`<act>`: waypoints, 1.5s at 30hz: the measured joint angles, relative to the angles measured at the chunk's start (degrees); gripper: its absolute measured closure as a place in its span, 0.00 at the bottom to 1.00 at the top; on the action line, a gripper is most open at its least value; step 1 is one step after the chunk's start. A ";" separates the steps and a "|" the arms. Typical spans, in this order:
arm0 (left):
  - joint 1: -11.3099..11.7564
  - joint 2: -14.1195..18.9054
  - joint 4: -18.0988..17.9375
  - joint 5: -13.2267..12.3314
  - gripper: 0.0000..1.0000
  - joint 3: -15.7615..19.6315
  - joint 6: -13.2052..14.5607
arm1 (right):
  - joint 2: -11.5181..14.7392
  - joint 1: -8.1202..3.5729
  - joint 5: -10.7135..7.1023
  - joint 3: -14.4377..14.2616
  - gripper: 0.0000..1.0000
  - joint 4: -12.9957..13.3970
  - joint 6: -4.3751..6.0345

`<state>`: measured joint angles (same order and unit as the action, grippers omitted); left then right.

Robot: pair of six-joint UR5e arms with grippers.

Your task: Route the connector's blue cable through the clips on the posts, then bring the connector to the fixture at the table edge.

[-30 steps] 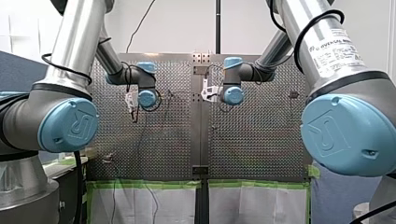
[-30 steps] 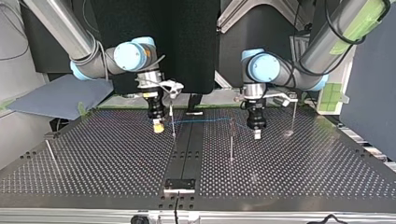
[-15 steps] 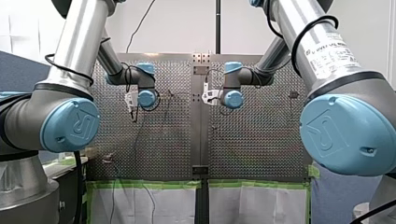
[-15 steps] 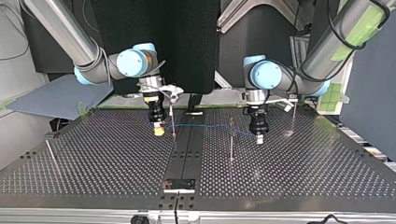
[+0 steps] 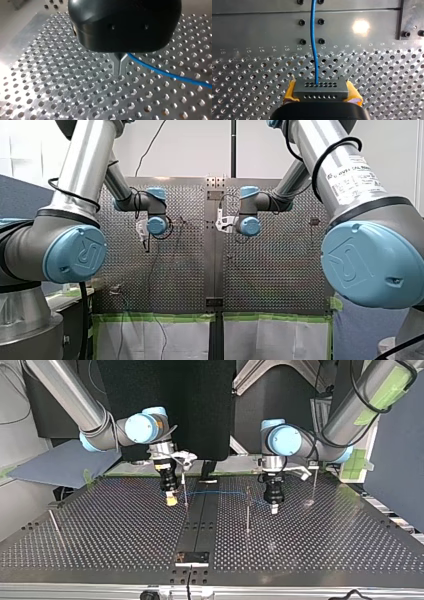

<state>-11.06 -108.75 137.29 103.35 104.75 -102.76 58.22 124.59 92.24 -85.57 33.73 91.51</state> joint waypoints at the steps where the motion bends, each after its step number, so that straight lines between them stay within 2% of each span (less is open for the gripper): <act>1: 0.04 0.00 -0.04 -0.45 0.63 0.00 -0.32 | 0.00 0.00 -0.01 0.00 1.00 -0.04 0.00; 2: 0.08 0.00 -0.03 -1.02 0.49 0.00 -0.58 | -0.01 0.00 -0.02 0.00 1.00 -0.10 0.00; 3: 0.12 0.00 0.05 -1.44 0.31 0.00 -0.61 | -0.01 0.00 -0.02 0.00 1.00 -0.16 -0.01; 4: 0.16 0.01 0.32 -2.03 0.31 0.00 -0.47 | 0.00 0.00 -0.03 0.00 1.00 -0.22 -0.01; 6: 0.19 0.01 0.95 -2.60 0.14 0.00 0.05 | 0.00 0.00 -0.03 0.00 1.00 -0.41 -0.02; 7: 0.21 0.01 1.47 -2.62 0.14 0.00 0.44 | -0.01 0.00 -0.04 0.00 1.00 -0.50 -0.04; 8: 0.21 0.01 1.85 -2.49 0.05 0.00 0.67 | 0.00 0.00 -0.03 0.00 1.00 -0.61 -0.05; 9: 0.21 0.01 2.28 -2.25 0.02 0.00 0.84 | 0.00 0.00 -0.04 0.00 1.00 -0.68 -0.06; 13: 0.23 0.02 4.21 -0.66 0.02 0.00 0.70 | -0.01 0.00 -0.04 0.00 1.00 -0.81 -0.08; 17: 0.20 0.06 6.49 -0.07 0.02 0.01 -0.97 | -0.03 0.00 -0.04 0.00 1.00 -0.87 -0.08; 27: -0.51 0.21 11.02 -4.38 0.02 0.54 -6.06 | -0.02 0.00 -0.04 0.00 1.00 -1.38 -0.09; 31: -0.31 0.84 10.82 -5.63 0.02 2.09 -8.06 | 0.00 0.00 -0.04 0.00 1.00 -1.54 -0.09; 39: -0.24 3.56 9.06 -6.19 0.02 5.38 -10.71 | -0.02 0.00 -0.04 0.00 1.00 -1.79 -0.15; 45: -0.79 6.03 8.74 -8.61 0.02 7.79 -13.39 | -0.04 0.00 0.02 0.00 1.00 -1.81 -0.17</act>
<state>-11.86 -102.72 146.03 94.74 112.54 -116.15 58.18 124.59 92.26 -85.57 31.91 91.34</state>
